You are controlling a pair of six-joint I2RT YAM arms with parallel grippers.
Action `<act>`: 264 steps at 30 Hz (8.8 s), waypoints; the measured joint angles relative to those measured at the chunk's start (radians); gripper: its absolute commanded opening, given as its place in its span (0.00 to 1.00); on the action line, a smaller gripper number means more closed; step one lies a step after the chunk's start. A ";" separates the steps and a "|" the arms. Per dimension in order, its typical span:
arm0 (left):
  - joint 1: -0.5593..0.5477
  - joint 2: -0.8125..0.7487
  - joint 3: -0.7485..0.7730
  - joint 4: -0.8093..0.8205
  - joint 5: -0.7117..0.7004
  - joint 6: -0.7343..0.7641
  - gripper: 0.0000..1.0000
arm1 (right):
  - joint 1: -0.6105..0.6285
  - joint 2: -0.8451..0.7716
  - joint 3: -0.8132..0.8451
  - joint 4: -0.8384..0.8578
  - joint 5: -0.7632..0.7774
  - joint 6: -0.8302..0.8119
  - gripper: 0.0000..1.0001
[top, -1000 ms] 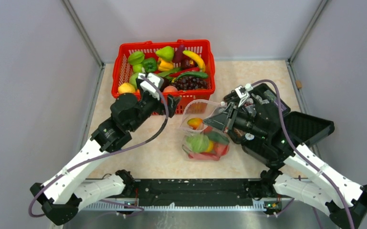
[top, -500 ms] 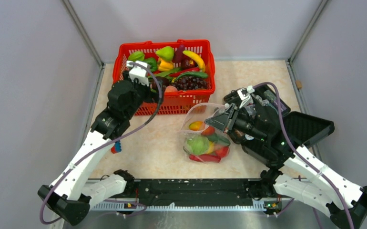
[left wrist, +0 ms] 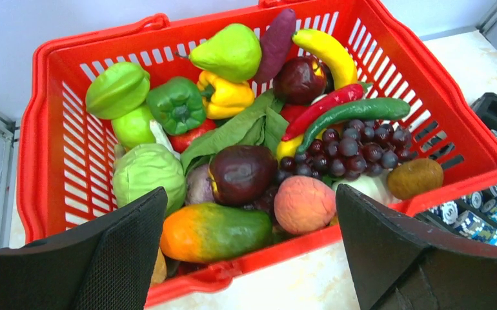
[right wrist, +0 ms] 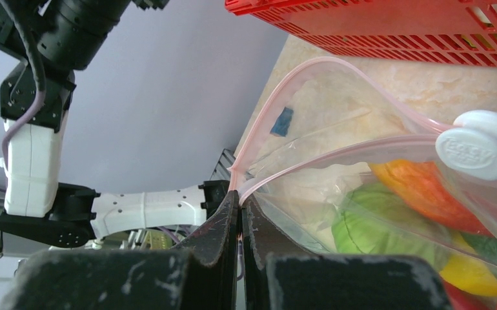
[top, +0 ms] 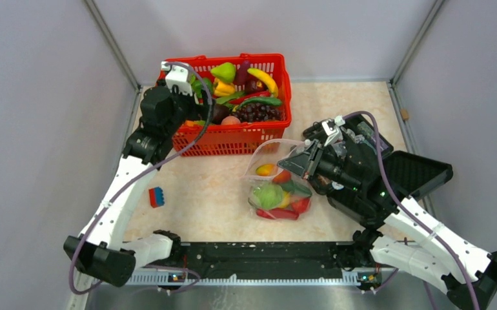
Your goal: Place the food in the zip-top bag and seal the zipper
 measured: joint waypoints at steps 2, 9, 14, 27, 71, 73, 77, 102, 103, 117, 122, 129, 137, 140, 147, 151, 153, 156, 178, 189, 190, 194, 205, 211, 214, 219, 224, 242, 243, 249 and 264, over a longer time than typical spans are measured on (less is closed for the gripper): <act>0.026 0.042 0.031 -0.001 0.033 0.000 0.99 | 0.000 0.002 0.000 0.000 0.001 0.000 0.00; 0.061 0.227 0.191 -0.084 0.187 0.005 0.99 | 0.000 0.006 0.000 -0.005 0.008 0.000 0.00; 0.061 0.323 0.253 -0.127 0.278 0.002 0.99 | 0.000 0.014 0.001 -0.013 0.016 -0.001 0.00; 0.062 0.377 0.236 -0.046 0.398 -0.031 0.96 | 0.000 0.033 0.002 -0.022 0.019 -0.001 0.00; -0.072 0.545 0.230 -0.030 0.358 0.072 0.13 | 0.000 0.032 0.002 -0.030 0.041 0.000 0.00; -0.071 0.500 0.188 -0.012 0.338 0.069 0.11 | 0.000 0.032 0.002 -0.030 0.041 0.000 0.00; -0.067 0.431 0.146 0.010 0.309 0.066 0.09 | 0.000 0.032 0.002 -0.030 0.041 0.000 0.00; -0.044 0.385 0.072 0.055 0.303 0.018 0.76 | 0.000 0.032 0.002 -0.029 0.040 0.008 0.00; -0.044 0.393 0.072 0.054 0.309 0.017 0.77 | 0.000 0.031 0.002 -0.029 0.040 0.008 0.00; -0.016 0.557 0.253 -0.097 0.438 0.081 0.56 | 0.000 0.012 0.002 -0.038 0.058 0.008 0.00; -0.024 0.568 0.262 -0.113 0.462 0.079 0.25 | 0.000 0.009 0.002 -0.048 0.063 0.008 0.00; -0.026 0.507 0.204 -0.096 0.446 0.066 0.15 | 0.000 -0.002 0.002 -0.056 0.070 0.008 0.00; -0.030 0.276 0.107 -0.040 0.390 0.044 0.13 | 0.000 -0.003 0.002 -0.059 0.074 0.008 0.00; -0.030 0.189 0.080 -0.010 0.362 0.036 0.13 | 0.000 -0.003 0.002 -0.059 0.074 0.008 0.00; -0.030 0.080 0.053 0.011 0.338 0.024 0.14 | 0.000 -0.002 0.002 -0.057 0.073 0.009 0.00; -0.029 0.051 0.051 0.005 0.372 0.021 0.14 | 0.000 0.002 0.002 -0.052 0.072 0.009 0.00; -0.030 0.035 0.048 0.003 0.397 0.021 0.14 | 0.000 0.006 0.001 -0.048 0.072 0.013 0.00; -0.030 -0.004 0.038 -0.004 0.437 0.020 0.14 | 0.000 0.011 0.001 -0.044 0.071 0.018 0.00; -0.093 -0.081 0.050 -0.207 0.842 0.057 0.19 | 0.000 0.056 0.001 -0.001 0.068 0.027 0.00; -0.270 -0.009 0.124 -0.325 0.548 0.157 0.12 | 0.000 0.059 0.001 0.001 0.062 0.034 0.00; -0.275 -0.009 0.124 -0.326 0.517 0.158 0.12 | 0.000 0.058 0.001 0.001 0.062 0.034 0.00; -0.280 -0.011 0.123 -0.303 0.432 0.157 0.12 | 0.000 0.057 0.001 0.001 0.057 0.034 0.00; -0.383 0.018 0.137 -0.299 0.295 0.179 0.13 | 0.000 0.056 0.001 0.008 0.033 0.037 0.00; -0.554 0.113 0.223 -0.360 0.136 0.221 0.13 | 0.000 0.056 0.001 0.027 0.032 0.055 0.00; -0.615 0.138 0.244 -0.386 0.070 0.238 0.17 | 0.000 0.055 0.001 0.030 0.033 0.061 0.00; -0.660 0.175 0.296 -0.439 0.014 0.248 0.27 | 0.000 0.036 -0.001 0.028 0.039 0.068 0.00; -0.670 0.211 0.308 -0.476 0.005 0.261 0.46 | 0.000 0.012 -0.006 0.028 0.043 0.068 0.00; -0.675 -0.051 0.125 -0.264 -0.086 0.231 0.95 | 0.000 -0.004 -0.024 0.048 0.057 0.063 0.00; -0.675 -0.077 0.112 -0.247 -0.112 0.229 0.94 | 0.000 -0.004 -0.024 0.053 0.048 0.058 0.00; -0.652 -0.104 0.089 -0.227 -0.204 0.197 0.87 | 0.000 -0.031 -0.077 0.176 -0.041 0.046 0.00; -0.503 -0.004 -0.053 -0.203 0.078 -0.013 0.76 | 0.000 -0.066 -0.082 0.138 -0.025 -0.004 0.00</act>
